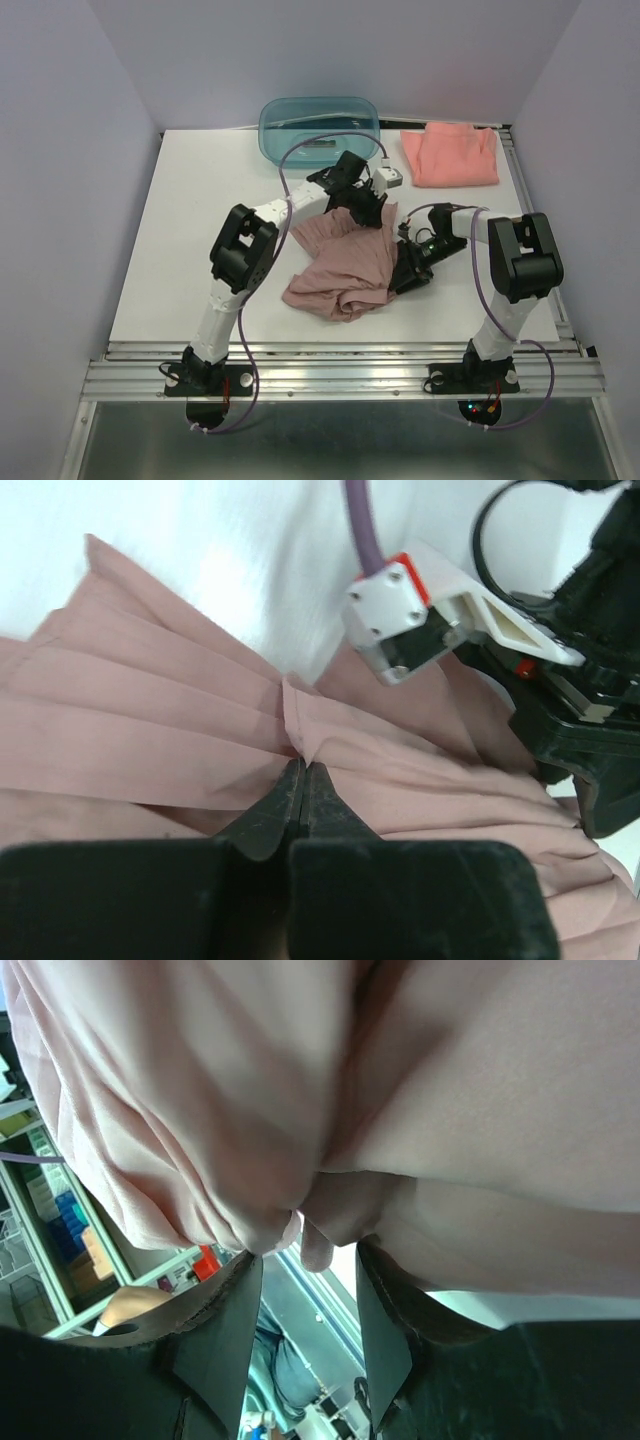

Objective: Fold and stack the skirts
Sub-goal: Fold the skirt

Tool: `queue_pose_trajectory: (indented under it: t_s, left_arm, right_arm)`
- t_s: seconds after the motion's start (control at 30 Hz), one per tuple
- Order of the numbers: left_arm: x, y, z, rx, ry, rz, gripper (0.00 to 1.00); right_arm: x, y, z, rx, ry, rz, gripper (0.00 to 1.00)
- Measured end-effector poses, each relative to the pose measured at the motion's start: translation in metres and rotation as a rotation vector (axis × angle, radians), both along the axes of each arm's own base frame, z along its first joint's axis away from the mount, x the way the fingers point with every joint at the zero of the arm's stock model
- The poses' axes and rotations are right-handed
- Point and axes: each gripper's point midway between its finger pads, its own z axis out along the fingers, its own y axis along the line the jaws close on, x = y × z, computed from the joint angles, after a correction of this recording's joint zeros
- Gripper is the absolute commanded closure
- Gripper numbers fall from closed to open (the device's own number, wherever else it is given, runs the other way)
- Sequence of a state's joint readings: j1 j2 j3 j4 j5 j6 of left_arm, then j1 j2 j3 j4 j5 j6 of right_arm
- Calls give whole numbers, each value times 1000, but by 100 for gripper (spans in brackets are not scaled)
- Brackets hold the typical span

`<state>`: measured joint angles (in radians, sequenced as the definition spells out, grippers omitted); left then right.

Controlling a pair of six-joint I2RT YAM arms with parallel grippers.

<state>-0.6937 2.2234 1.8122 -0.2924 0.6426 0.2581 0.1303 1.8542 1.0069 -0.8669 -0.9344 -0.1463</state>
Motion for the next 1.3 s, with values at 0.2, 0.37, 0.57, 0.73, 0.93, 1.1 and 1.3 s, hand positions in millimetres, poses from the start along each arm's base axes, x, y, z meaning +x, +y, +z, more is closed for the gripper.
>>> queue_pose_trajectory:
  t_s: [0.2,0.37,0.57,0.73,0.93,1.1,1.3]
  left_arm:
    - [31,16,6,-27,4,109,100]
    - [50,27,9,-42,-3,170,100]
    - [51,26,11,-50,1,176,100]
    - [51,20,13,-61,5,196,100]
    - [61,18,12,-65,-10,273,100]
    - [73,16,18,-78,-40,322,100]
    - [77,13,14,-64,-49,336,55]
  right_arm:
    - [-1,1,2,13,5,-2,53]
    - [1,3,3,19,4,-9,66]
    - [8,4,1,20,-16,-22,89]
    - [10,5,1,24,-23,-26,99]
    - [11,6,2,36,-26,-26,99]
    - [10,7,2,45,-16,-28,99]
    - [10,9,3,60,-10,-32,99]
